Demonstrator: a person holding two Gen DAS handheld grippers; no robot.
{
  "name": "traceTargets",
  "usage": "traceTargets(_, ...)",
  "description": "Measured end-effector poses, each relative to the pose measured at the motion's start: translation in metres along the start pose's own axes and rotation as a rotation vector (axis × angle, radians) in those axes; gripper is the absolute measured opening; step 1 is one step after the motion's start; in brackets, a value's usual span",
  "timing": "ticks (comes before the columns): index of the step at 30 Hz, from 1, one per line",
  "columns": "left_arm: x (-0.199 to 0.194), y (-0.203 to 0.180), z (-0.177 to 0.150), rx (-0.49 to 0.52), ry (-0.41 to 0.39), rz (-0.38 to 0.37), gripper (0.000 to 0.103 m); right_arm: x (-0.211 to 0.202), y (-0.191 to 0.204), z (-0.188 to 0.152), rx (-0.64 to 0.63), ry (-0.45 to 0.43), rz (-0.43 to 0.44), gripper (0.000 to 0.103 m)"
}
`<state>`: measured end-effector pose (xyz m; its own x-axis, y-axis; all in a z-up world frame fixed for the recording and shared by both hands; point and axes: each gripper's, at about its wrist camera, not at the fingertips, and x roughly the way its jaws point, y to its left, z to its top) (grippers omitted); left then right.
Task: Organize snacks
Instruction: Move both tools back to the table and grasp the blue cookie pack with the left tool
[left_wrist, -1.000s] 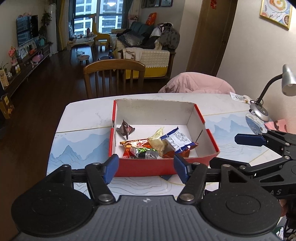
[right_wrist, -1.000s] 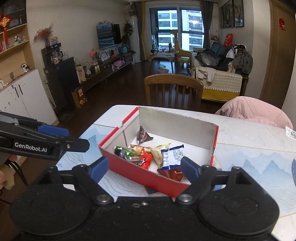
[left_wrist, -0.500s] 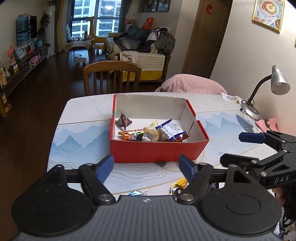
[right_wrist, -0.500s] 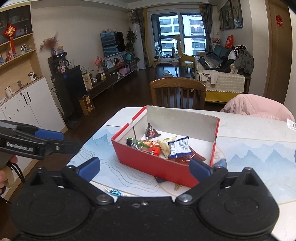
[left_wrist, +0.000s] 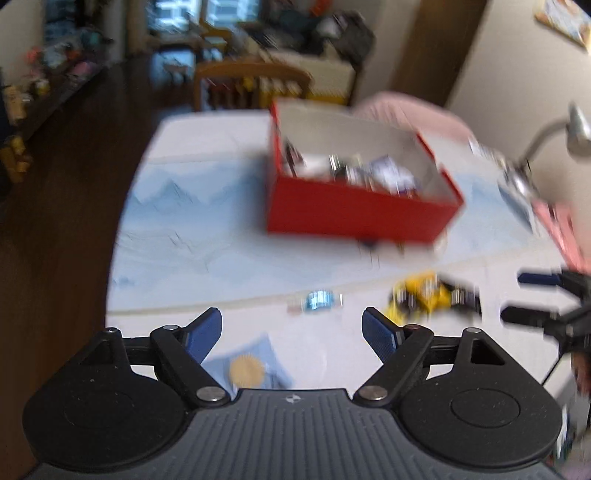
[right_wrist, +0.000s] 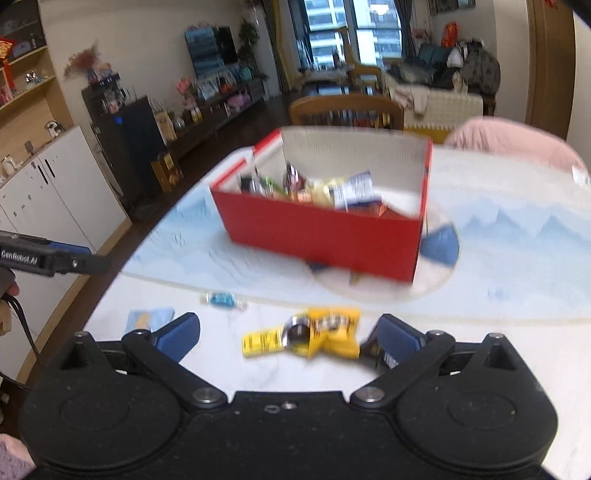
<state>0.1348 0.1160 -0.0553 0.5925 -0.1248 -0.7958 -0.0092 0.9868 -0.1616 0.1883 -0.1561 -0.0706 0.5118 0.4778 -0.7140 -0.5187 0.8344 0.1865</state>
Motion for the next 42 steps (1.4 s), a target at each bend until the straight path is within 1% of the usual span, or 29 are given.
traceTargets(2,0.010,0.001,-0.009,0.063,0.039,0.017,0.083,0.006,0.002,-0.009,0.002,0.021,-0.014,0.103)
traceTargets(3,0.016,0.003,-0.014,0.077,0.060,0.022,0.083,0.009,0.003,-0.013,0.007,0.029,-0.017,0.103)
traceTargets(5,0.025,0.008,-0.019,0.083,0.099,0.010,0.083,0.013,0.003,-0.021,0.019,0.048,-0.018,0.103)
traceTargets(9,0.038,0.016,-0.025,0.101,0.142,-0.010,0.083,0.020,0.001,-0.030,0.021,0.075,-0.034,0.103)
traceTargets(12,0.049,0.018,-0.029,0.135,0.186,-0.034,0.083,0.026,0.000,-0.036,0.023,0.100,-0.030,0.103)
traceTargets(13,0.053,0.018,-0.031,0.153,0.204,-0.043,0.083,0.028,0.001,-0.037,0.021,0.107,-0.029,0.103)
traceTargets(16,0.065,0.014,-0.038,0.239,0.244,-0.030,0.083,0.033,0.005,-0.041,-0.002,0.128,-0.020,0.102)
traceTargets(21,0.080,0.011,-0.038,0.357,0.264,0.000,0.083,0.039,0.014,-0.041,-0.032,0.143,-0.007,0.102)
traceTargets(25,0.092,0.013,-0.035,0.426,0.299,-0.006,0.083,0.044,0.019,-0.041,-0.053,0.157,-0.006,0.101)
traceTargets(29,0.103,0.012,-0.035,0.476,0.321,-0.003,0.083,0.046,0.015,-0.039,-0.037,0.157,-0.010,0.100)
traceTargets(34,0.112,0.013,-0.030,0.465,0.323,-0.018,0.083,0.047,0.003,-0.036,-0.002,0.150,-0.032,0.100)
traceTargets(37,0.113,0.014,-0.027,0.449,0.308,-0.018,0.082,0.048,-0.003,-0.034,0.012,0.142,-0.050,0.100)
traceTargets(39,0.113,0.013,-0.026,0.428,0.294,-0.012,0.077,0.048,-0.008,-0.031,0.018,0.128,-0.072,0.100)
traceTargets(41,0.113,0.013,-0.025,0.402,0.279,-0.009,0.068,0.048,-0.016,-0.027,0.023,0.113,-0.095,0.100)
traceTargets(42,0.113,0.012,-0.024,0.385,0.274,-0.007,0.066,0.048,-0.020,-0.025,0.018,0.107,-0.107,0.100)
